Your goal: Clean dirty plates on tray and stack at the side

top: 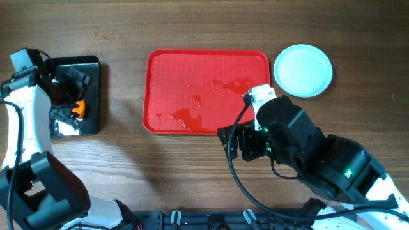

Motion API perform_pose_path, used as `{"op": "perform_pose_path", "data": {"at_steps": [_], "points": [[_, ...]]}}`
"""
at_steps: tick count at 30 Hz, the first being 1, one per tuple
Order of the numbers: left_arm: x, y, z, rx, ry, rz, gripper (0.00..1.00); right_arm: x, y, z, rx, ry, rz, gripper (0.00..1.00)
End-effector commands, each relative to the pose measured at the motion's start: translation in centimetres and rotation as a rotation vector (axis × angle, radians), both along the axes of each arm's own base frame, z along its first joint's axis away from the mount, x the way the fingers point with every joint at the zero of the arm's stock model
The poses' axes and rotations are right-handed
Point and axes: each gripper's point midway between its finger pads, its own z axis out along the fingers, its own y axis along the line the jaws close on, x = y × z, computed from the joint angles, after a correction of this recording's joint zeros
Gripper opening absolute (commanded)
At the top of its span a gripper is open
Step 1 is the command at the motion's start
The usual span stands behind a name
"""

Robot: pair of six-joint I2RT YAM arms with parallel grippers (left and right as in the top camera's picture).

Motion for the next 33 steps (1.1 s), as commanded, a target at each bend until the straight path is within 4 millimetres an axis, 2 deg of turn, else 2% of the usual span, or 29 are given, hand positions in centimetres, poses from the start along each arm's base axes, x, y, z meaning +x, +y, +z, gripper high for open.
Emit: {"op": "perform_pose_path", "data": {"at_steps": [1, 6, 10, 18, 23, 26, 30, 33], "points": [[-0.1, -0.3, -0.4, -0.019, 0.007, -0.005, 1.0, 0.3, -0.1, -0.5, -0.014, 0.016, -0.031, 1.0], [-0.1, -0.3, -0.4, -0.019, 0.007, -0.005, 1.0, -0.4, -1.3, -2.2, -0.103, 0.069, -0.034, 1.0], [-0.1, -0.3, -0.4, -0.019, 0.007, -0.005, 1.0, -0.9, -2.3, -2.5, -0.158, 0.06, -0.006, 1.0], [-0.1, -0.3, -0.4, -0.019, 0.007, -0.005, 1.0, -1.6, -4.3, 1.0, -0.087, -0.081, -0.029, 1.0], [-0.1, -0.3, -0.4, -0.019, 0.007, -0.005, 1.0, -2.3, -6.4, 3.4, -0.031, -0.179, -0.072, 1.0], [-0.1, -0.3, -0.4, -0.019, 0.007, -0.005, 1.0, -2.4, -8.3, 4.5, -0.018, -0.238, -0.132, 1.0], [-0.1, -0.3, -0.4, -0.019, 0.007, -0.005, 1.0, -1.1, -10.9, 3.6, 0.016, -0.275, -0.271, 1.0], [-0.1, -0.3, -0.4, -0.019, 0.007, -0.005, 1.0, 0.4, -11.5, 2.0, 0.085, -0.304, -0.332, 1.0]]}}
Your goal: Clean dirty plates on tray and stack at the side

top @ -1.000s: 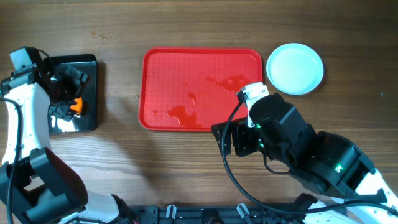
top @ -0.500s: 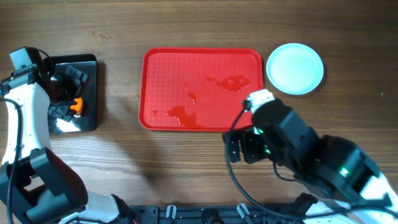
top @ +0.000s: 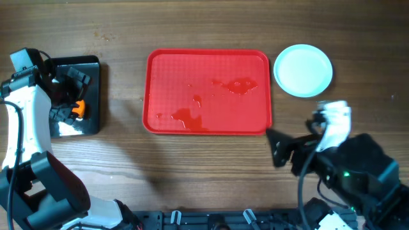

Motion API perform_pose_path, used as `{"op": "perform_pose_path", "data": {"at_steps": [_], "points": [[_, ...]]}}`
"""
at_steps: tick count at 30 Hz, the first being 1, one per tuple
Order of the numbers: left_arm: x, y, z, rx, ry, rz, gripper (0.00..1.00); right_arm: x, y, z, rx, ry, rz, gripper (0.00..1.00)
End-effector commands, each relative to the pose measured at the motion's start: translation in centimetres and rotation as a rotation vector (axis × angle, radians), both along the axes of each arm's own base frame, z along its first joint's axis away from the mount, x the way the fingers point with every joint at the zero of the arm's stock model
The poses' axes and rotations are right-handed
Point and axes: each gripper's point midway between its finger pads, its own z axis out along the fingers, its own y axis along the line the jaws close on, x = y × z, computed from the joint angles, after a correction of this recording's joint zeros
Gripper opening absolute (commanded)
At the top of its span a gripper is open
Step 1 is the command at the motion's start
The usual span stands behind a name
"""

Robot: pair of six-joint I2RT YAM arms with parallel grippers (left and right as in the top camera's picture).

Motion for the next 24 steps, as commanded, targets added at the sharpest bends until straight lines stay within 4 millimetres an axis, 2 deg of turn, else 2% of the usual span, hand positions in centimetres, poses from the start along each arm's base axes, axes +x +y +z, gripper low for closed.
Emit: {"op": "perform_pose_path", "data": {"at_steps": [1, 6, 11, 16, 19, 24], "points": [[-0.1, -0.3, -0.4, -0.02, 0.008, -0.005, 1.0, 1.5, -1.2, -3.5, 0.035, -0.012, -0.058, 1.0], [-0.1, -0.3, -0.4, -0.02, 0.008, -0.005, 1.0, 3.0, -1.2, -8.3, 0.138, -0.1, -0.032, 1.0], [-0.1, -0.3, -0.4, -0.02, 0.008, -0.005, 1.0, 3.5, -1.6, -12.0, 0.206, -0.208, -0.022, 1.0], [-0.1, -0.3, -0.4, -0.02, 0.008, -0.005, 1.0, 3.8, -2.0, -13.8, 0.233, -0.327, -0.03, 1.0], [-0.1, -0.3, -0.4, -0.02, 0.008, -0.005, 1.0, 4.3, -3.0, -14.6, 0.235, -0.401, -0.076, 1.0], [-0.1, -0.3, -0.4, -0.02, 0.008, -0.005, 1.0, 4.7, -4.6, -15.9, 0.218, -0.422, -0.146, 1.0]]}}
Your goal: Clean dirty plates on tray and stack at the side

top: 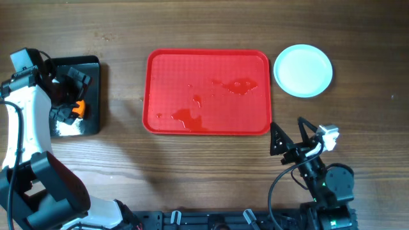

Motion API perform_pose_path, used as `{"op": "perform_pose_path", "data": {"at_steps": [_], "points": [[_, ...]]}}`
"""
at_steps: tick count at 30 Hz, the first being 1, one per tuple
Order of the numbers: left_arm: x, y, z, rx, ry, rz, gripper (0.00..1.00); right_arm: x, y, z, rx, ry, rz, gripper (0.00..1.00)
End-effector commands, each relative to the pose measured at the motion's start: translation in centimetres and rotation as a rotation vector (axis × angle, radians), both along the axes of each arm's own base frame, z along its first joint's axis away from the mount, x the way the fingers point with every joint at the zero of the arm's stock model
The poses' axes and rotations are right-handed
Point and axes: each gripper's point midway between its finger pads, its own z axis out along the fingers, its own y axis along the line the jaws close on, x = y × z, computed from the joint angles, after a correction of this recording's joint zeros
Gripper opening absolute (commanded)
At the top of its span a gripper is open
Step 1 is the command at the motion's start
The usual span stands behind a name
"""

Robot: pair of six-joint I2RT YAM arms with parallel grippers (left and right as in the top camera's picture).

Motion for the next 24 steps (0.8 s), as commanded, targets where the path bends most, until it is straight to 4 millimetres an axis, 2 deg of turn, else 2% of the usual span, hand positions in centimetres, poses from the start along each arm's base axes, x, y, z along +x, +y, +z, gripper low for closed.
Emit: {"op": "perform_pose_path", "data": {"at_steps": [1, 6, 9, 14, 17, 20, 24], "points": [[-0.1, -0.3, -0.4, -0.016, 0.008, -0.004, 1.0, 0.3, -1.3, -0.3, -0.021, -0.033, -0.06, 1.0], [-0.1, -0.3, -0.4, -0.016, 0.008, -0.004, 1.0, 0.8, -4.1, -0.4, -0.023, -0.038, -0.196, 1.0], [-0.1, -0.3, -0.4, -0.016, 0.008, -0.004, 1.0, 0.8, -6.0, 0.4, -0.023, -0.071, -0.286, 1.0], [-0.1, -0.3, -0.4, -0.016, 0.008, -0.004, 1.0, 0.8, -7.6, 0.3, -0.046, -0.071, -0.361, 1.0], [-0.1, -0.3, -0.4, -0.016, 0.008, -0.004, 1.0, 0.8, -8.1, 0.3, -0.193, -0.092, -0.372, 1.0], [-0.1, -0.3, -0.4, -0.016, 0.008, -0.004, 1.0, 0.8, -7.8, 0.2, -0.424, -0.126, -0.34, 1.0], [-0.1, -0.3, -0.4, -0.016, 0.008, -0.004, 1.0, 0.8, -7.8, 0.2, -0.549, -0.143, -0.334, 1.0]]}}
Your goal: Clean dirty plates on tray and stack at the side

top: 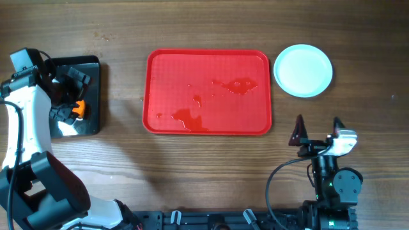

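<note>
A red tray (208,91) lies mid-table with wet red smears on its surface and no plates on it. A pale blue plate (303,70) sits on the wood just right of the tray. My right gripper (317,126) stands open near the front edge, below the plate, its two dark fingertips spread and nothing between them. My left gripper (64,105) hangs over a black tray at the far left; its jaws are hard to make out beside an orange part.
A black square tray (75,96) at the left edge holds something white and glossy. The right arm's base and cables (332,191) crowd the front right. The table's front rail runs along the bottom.
My right gripper has shifted right and turned: its fingertips now point straight up the table, spread wider apart. The left arm, tray and plate have not moved.
The right arm reached over the red tray's lower right corner. Then it was pulled back off the tray to the front right. It then sat folded near its base, gripper open, and now points upright below the blue plate. The left arm stayed at the black tray throughout.
</note>
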Motion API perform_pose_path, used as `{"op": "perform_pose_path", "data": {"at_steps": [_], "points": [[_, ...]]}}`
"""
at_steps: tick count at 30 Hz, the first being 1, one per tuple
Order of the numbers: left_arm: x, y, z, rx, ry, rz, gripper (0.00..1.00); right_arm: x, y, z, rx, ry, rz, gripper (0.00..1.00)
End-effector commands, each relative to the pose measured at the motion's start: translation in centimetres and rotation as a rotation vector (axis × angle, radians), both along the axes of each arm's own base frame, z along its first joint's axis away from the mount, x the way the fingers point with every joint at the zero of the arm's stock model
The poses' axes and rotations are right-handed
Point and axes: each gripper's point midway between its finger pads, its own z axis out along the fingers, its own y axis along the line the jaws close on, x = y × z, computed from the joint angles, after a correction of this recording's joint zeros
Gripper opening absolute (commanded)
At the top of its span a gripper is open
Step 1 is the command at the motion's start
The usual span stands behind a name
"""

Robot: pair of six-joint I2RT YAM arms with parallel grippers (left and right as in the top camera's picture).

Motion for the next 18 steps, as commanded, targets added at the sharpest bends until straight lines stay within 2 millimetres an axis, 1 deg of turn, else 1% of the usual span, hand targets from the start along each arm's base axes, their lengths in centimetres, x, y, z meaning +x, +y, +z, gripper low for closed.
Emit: {"op": "perform_pose_path", "data": {"at_steps": [1, 8, 18], "points": [[-0.1, -0.25, -0.42, -0.016, 0.008, -0.004, 1.0, -0.05, -0.33, -0.03, -0.191, -0.005, -0.013, 1.0], [-0.1, -0.25, -0.42, -0.016, 0.008, -0.004, 1.0, -0.05, -0.2, -0.06, -0.061, -0.008, -0.009, 1.0], [-0.1, -0.25, -0.42, -0.016, 0.008, -0.004, 1.0, -0.05, -0.14, -0.02, -0.06, -0.009, -0.005, 1.0]]}}
